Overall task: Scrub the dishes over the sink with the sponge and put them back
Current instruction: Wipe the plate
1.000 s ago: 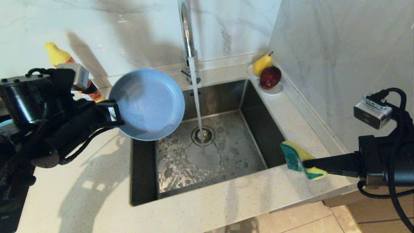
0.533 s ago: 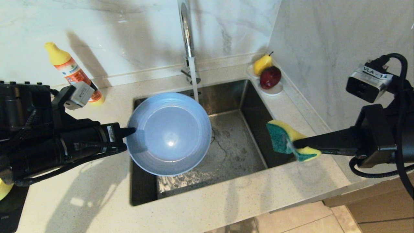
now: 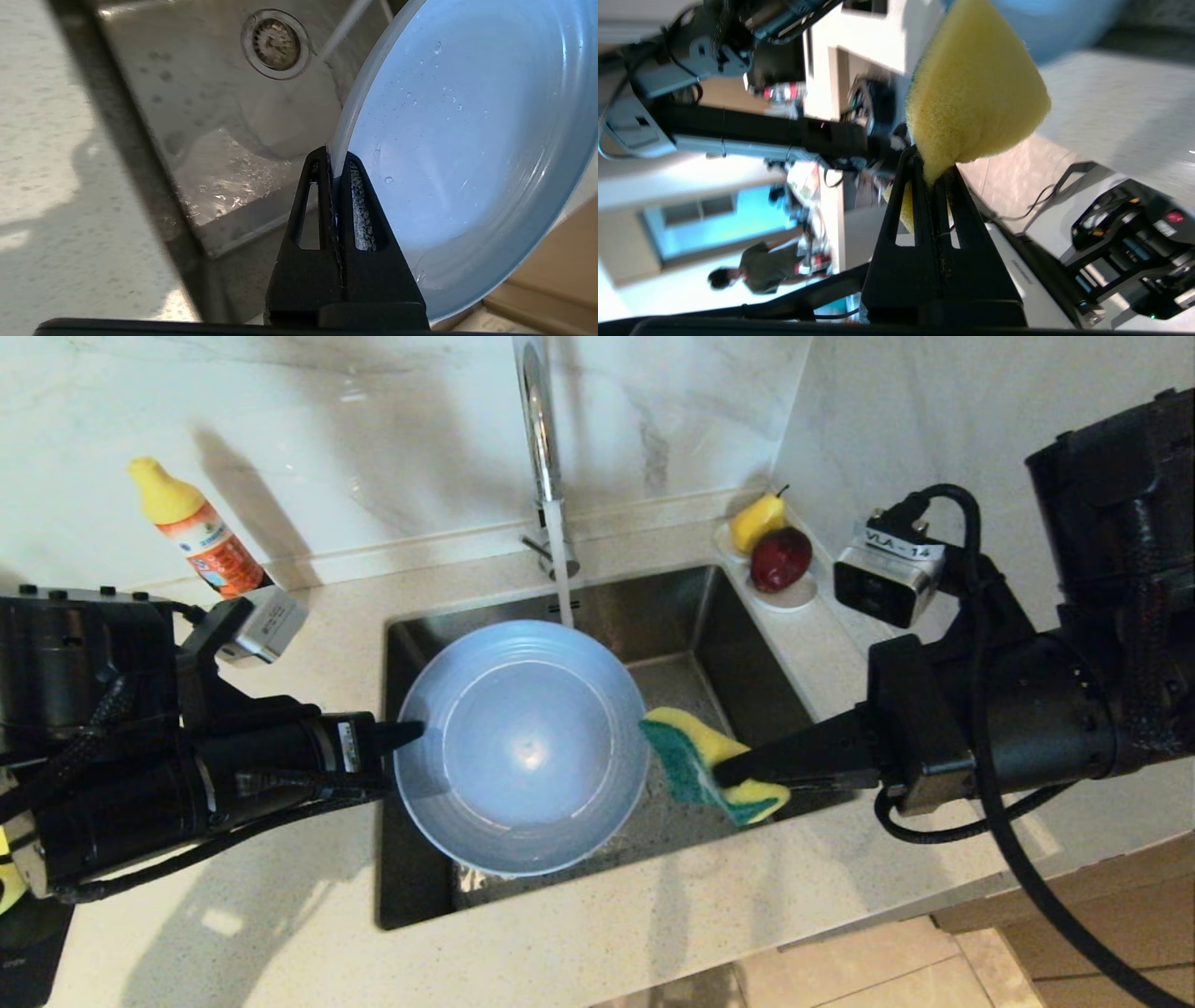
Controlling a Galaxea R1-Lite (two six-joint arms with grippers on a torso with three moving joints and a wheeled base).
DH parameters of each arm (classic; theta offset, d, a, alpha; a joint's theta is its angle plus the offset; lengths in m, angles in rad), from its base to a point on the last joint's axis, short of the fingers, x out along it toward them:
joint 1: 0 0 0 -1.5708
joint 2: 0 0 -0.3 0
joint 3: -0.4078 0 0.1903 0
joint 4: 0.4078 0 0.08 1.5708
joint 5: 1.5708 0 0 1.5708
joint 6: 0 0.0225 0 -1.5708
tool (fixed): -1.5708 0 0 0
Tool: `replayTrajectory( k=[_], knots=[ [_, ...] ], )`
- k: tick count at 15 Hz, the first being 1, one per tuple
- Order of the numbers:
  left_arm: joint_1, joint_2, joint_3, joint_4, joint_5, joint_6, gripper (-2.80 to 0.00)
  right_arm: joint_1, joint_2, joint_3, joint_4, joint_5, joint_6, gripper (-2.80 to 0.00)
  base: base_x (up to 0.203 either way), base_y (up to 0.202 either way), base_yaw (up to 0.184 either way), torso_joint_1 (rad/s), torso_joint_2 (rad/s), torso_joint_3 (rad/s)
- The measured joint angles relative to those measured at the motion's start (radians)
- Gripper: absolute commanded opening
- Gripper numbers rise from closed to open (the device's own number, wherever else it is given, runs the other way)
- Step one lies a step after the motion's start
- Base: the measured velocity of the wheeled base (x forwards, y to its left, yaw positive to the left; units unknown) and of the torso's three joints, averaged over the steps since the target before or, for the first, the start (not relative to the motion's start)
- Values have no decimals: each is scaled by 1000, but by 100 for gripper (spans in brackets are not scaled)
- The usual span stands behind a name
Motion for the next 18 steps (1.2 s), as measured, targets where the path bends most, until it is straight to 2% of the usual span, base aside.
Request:
replayTrajectory(
  k=[6, 8, 10, 12, 18],
  knots=[
    [-52, 11, 10, -29, 14, 11, -280, 94, 127, -118, 54, -3, -1, -280, 0, 0, 0, 0, 0, 0],
    [-60, 27, 11, -88, 72, 19, -280, 114, 166, -144, 63, -8, 0, -280, 0, 0, 0, 0, 0, 0],
    [-81, 43, 11, -143, 123, 25, -280, 132, 220, -175, 77, -48, -1, -280, 0, 0, 0, 0, 0, 0],
    [-99, 51, 11, -148, 132, 27, -280, 141, 278, -219, 97, -84, 3, -280, 0, 0, 0, 0, 0, 0],
    [-140, 64, 42, -214, 145, 37, -280, 154, 405, -333, 124, -90, 10, -280, 0, 0, 0, 0, 0, 0]
  ],
)
